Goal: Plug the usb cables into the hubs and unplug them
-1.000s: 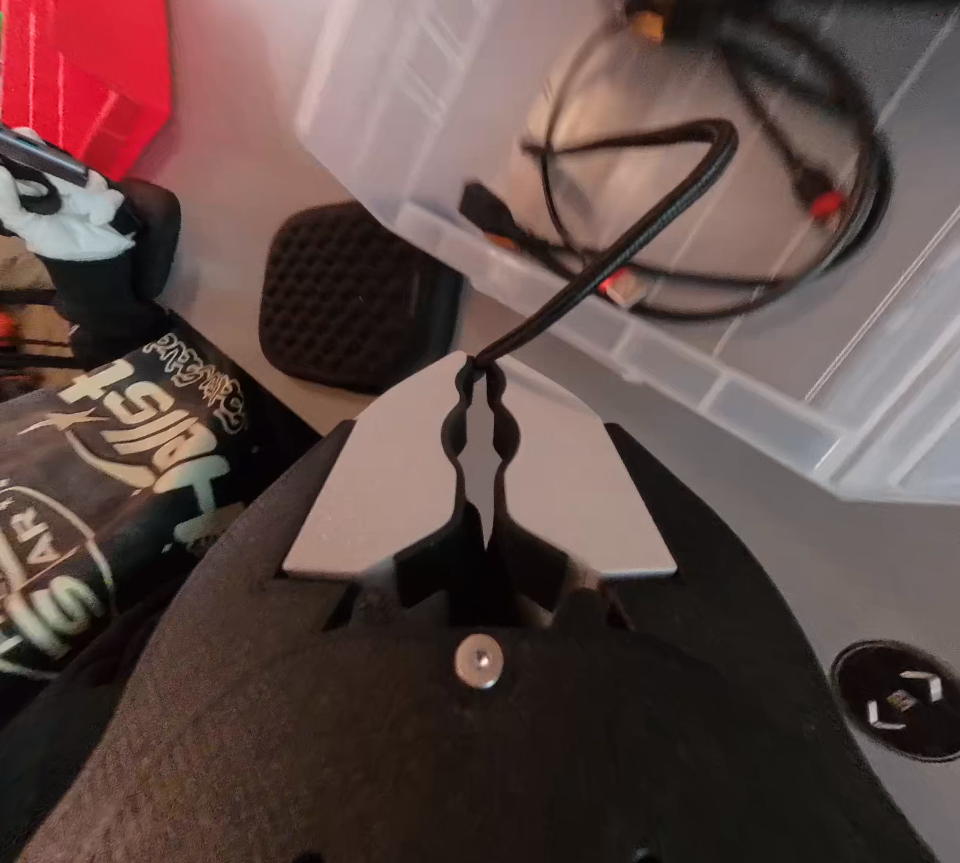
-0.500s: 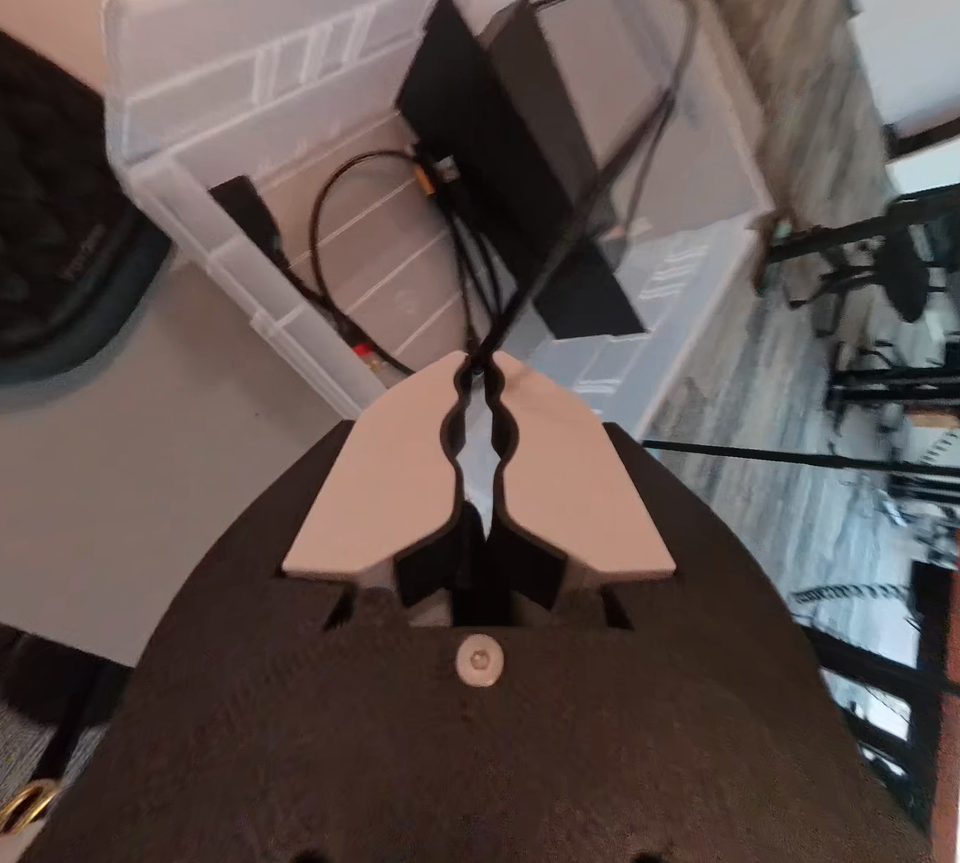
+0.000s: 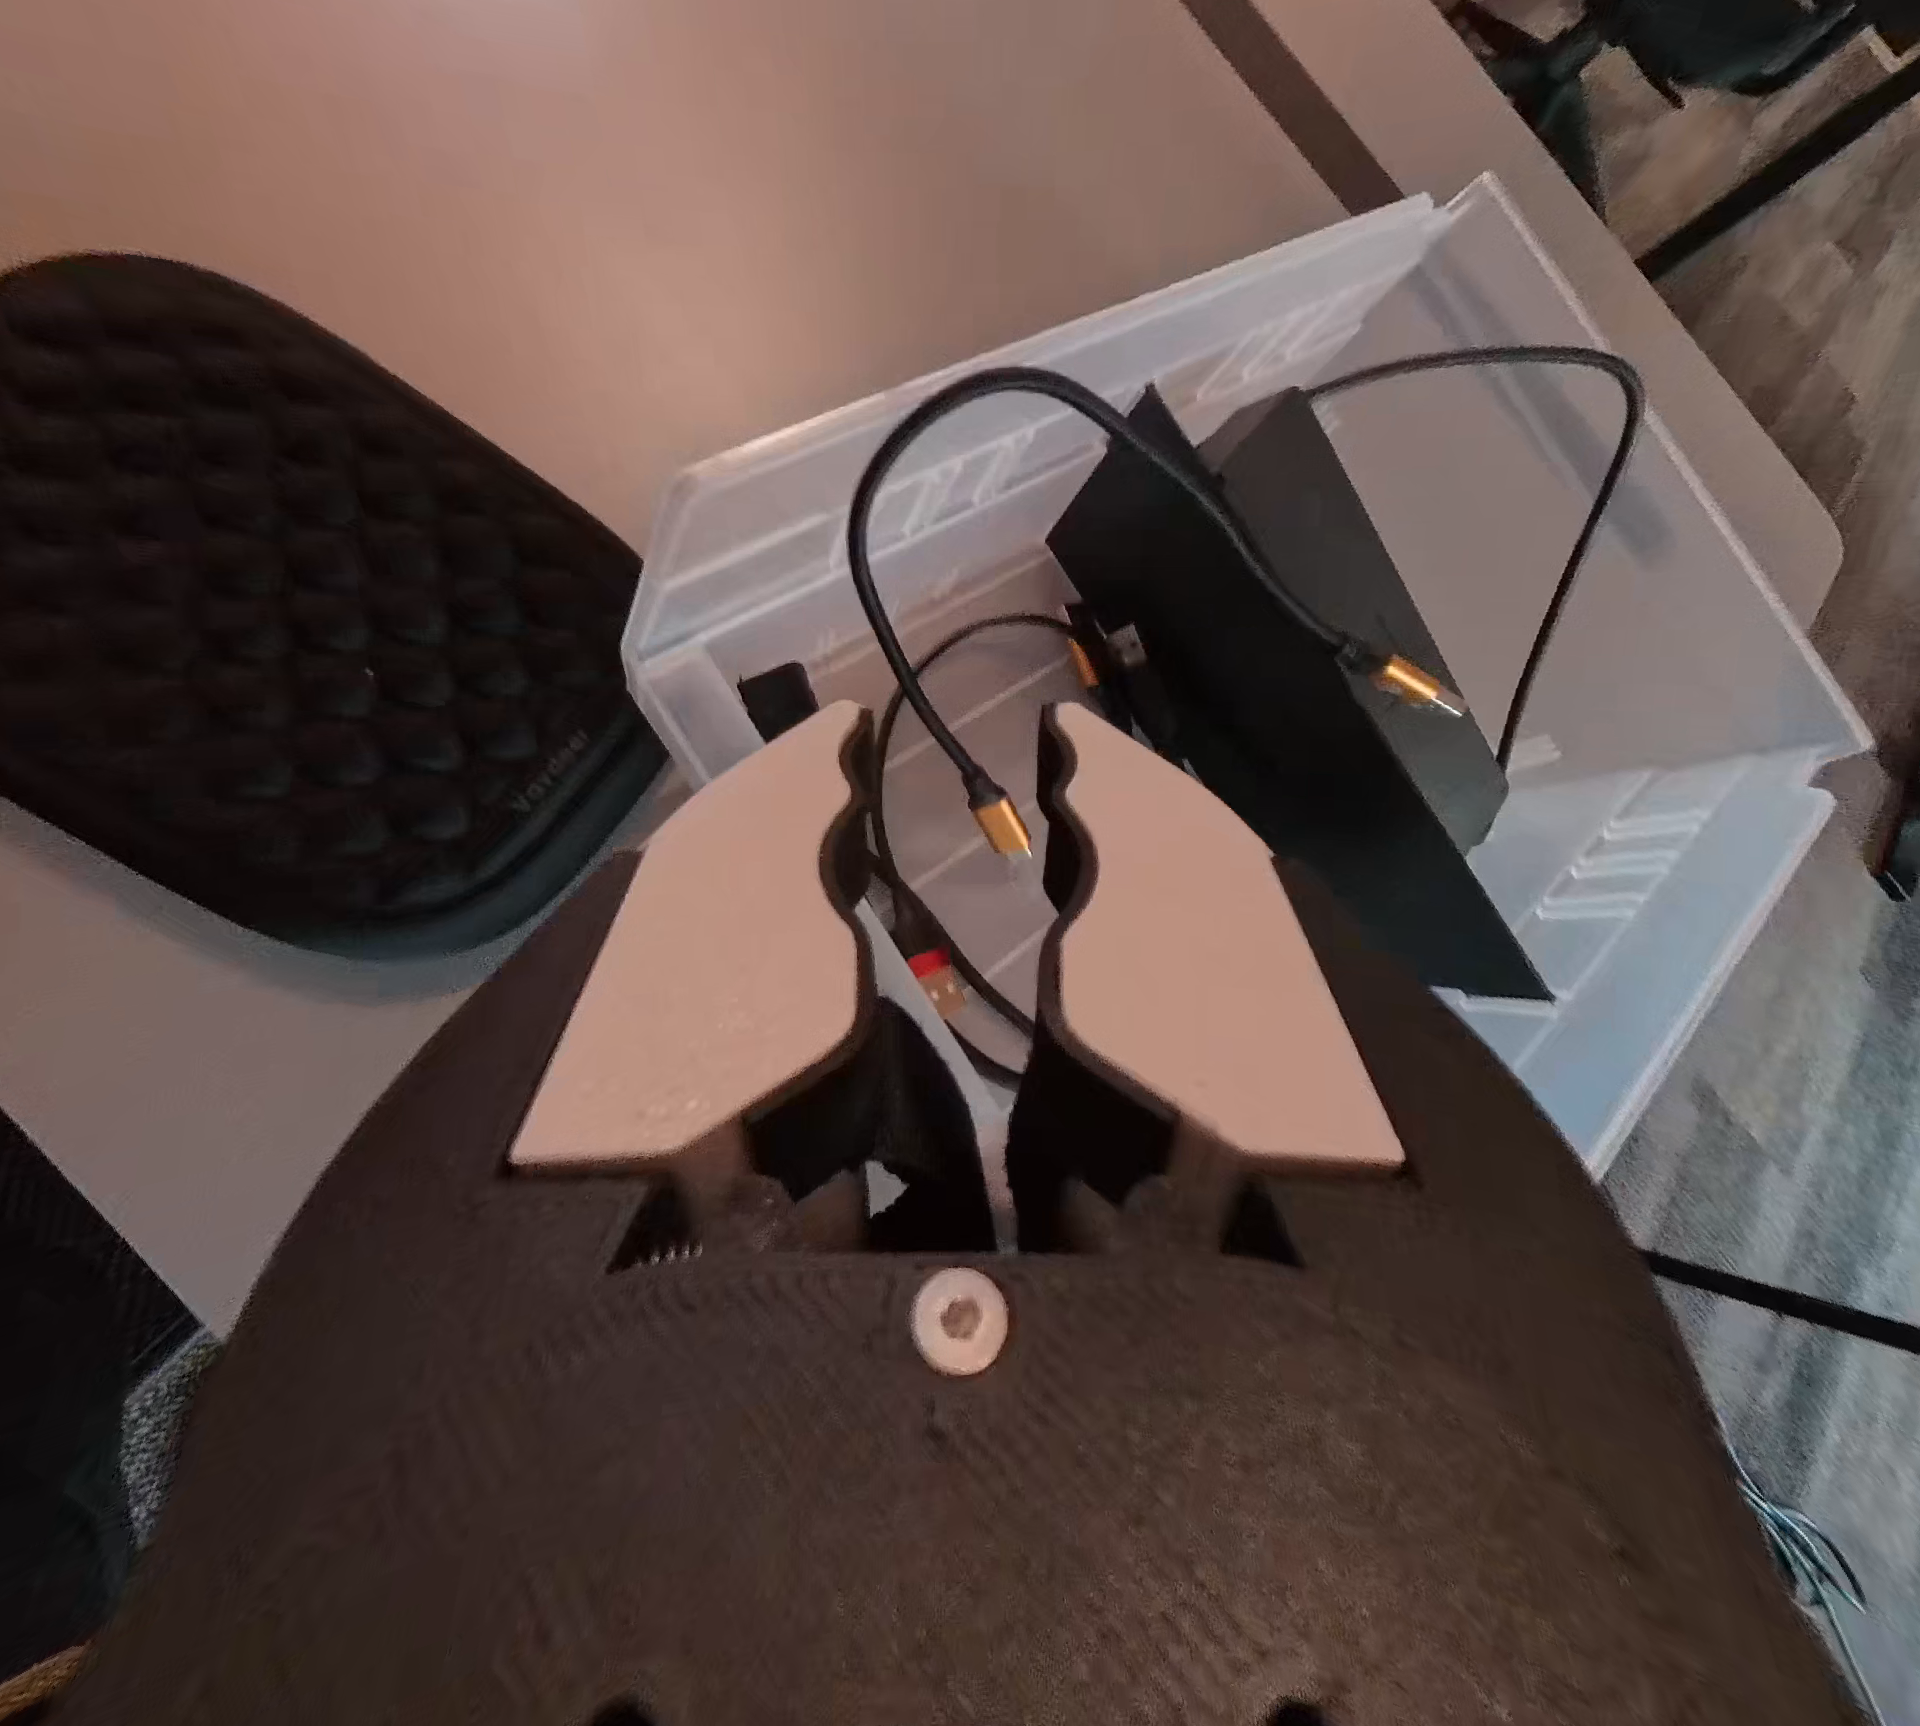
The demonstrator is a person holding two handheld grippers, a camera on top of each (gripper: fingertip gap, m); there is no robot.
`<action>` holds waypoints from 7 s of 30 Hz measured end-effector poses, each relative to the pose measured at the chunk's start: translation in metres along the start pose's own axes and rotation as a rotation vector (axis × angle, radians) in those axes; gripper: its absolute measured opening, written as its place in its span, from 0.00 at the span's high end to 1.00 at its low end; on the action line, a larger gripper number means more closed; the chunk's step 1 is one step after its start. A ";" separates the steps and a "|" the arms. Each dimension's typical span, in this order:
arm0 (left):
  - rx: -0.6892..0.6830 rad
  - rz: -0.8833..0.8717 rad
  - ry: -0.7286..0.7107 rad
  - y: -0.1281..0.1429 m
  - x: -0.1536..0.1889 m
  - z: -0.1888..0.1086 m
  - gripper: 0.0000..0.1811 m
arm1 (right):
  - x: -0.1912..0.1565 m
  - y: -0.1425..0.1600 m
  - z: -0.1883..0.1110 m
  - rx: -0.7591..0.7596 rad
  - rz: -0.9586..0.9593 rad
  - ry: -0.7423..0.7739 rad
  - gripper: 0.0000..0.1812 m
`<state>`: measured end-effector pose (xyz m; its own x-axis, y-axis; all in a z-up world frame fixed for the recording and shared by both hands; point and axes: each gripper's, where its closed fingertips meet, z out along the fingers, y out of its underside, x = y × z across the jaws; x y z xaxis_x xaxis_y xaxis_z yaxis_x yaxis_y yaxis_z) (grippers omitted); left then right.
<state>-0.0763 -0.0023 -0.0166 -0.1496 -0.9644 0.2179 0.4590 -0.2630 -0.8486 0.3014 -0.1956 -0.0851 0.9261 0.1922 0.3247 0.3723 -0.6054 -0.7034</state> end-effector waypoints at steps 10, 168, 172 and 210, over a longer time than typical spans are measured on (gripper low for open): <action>-0.005 -0.005 0.007 0.001 0.001 0.001 0.91 | 0.062 -0.027 0.022 0.122 -0.225 0.423 0.77; 0.256 -0.041 0.065 -0.026 0.011 0.002 0.60 | 0.146 -0.001 -0.029 0.390 0.601 0.638 0.55; 0.258 -0.046 0.059 -0.026 0.010 0.001 0.60 | 0.115 0.075 -0.047 -0.002 0.758 0.498 0.57; 0.189 -0.003 0.058 -0.016 0.014 0.007 0.61 | -0.108 -0.116 0.150 -0.178 0.007 -0.107 0.80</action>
<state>-0.0794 -0.0121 0.0038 -0.1990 -0.9619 0.1876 0.6140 -0.2716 -0.7411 0.1676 -0.0299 -0.1331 0.9332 0.2632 0.2447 0.3584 -0.7320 -0.5794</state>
